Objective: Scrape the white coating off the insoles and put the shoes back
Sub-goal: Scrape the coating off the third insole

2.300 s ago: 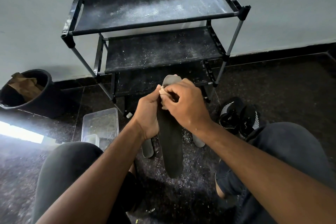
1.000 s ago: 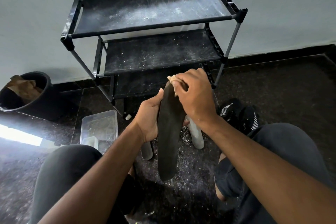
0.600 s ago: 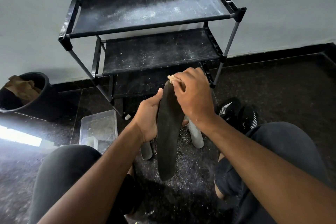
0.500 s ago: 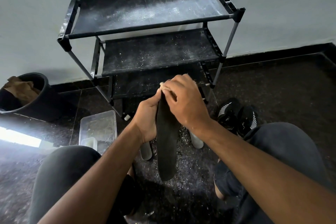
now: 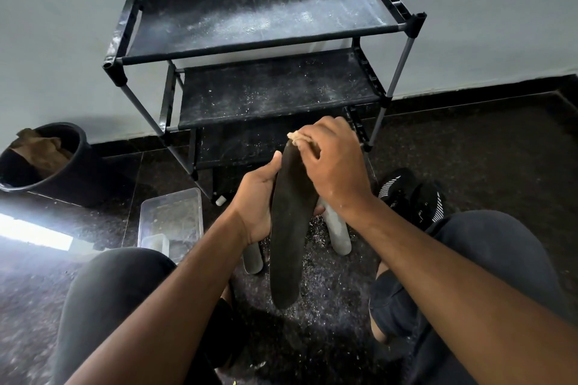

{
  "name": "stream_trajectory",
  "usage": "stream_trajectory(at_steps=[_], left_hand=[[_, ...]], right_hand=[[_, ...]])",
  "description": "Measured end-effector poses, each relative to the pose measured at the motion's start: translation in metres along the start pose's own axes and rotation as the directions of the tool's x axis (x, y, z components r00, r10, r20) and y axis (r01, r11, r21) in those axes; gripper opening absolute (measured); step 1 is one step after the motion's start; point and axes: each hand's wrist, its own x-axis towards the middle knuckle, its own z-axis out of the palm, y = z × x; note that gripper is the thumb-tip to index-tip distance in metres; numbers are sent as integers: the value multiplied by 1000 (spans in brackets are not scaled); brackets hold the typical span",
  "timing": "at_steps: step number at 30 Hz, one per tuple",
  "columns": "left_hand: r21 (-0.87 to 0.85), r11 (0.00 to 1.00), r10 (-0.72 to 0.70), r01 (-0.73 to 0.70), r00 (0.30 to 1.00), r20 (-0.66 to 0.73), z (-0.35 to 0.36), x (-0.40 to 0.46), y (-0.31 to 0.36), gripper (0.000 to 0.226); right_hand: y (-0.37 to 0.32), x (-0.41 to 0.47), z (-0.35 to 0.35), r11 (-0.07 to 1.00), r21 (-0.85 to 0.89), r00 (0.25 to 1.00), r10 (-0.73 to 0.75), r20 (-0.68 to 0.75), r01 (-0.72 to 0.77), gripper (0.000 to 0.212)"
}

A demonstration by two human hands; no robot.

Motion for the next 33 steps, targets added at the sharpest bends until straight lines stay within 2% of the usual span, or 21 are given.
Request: stream_trajectory(at_steps=[2, 7, 13, 18, 20, 23, 25, 30, 33], left_hand=[[4, 1000, -5, 5, 1000, -8, 0, 0, 0, 61], [-1, 1000, 14, -14, 999, -47, -3, 1, 3, 59], [6, 1000, 22, -22, 999, -26, 1, -1, 2, 63], [-6, 999, 34, -34, 997, -73, -2, -2, 5, 61], [-6, 999, 41, -41, 997, -72, -2, -2, 5, 62], [-4, 999, 34, -34, 998, -52, 1, -2, 5, 66], [-3, 999, 32, -32, 998, -53, 1, -3, 5, 67], [3, 998, 57, -58, 993, -101, -3, -2, 8, 64], [-29, 999, 42, -45, 996, -78, -1, -2, 8, 67]], right_hand=[[3, 2, 0, 999, 21, 999, 33, -20, -33, 9], [-9, -9, 6, 993, 101, 990, -71, 122, 59, 12], [9, 5, -5, 997, -13, 997, 75, -9, -75, 8], [-7, -13, 1, 998, 33, 990, -58, 128, 54, 7], [-4, -10, -1, 998, -16, 993, -55, 109, 57, 7], [9, 2, -7, 997, -44, 998, 62, 4, -62, 8], [12, 2, -8, 995, -19, 996, 94, -10, -94, 8], [-8, -16, 2, 997, -15, 987, -79, 143, 82, 8], [3, -6, -2, 997, -71, 998, -10, 57, 14, 7]])
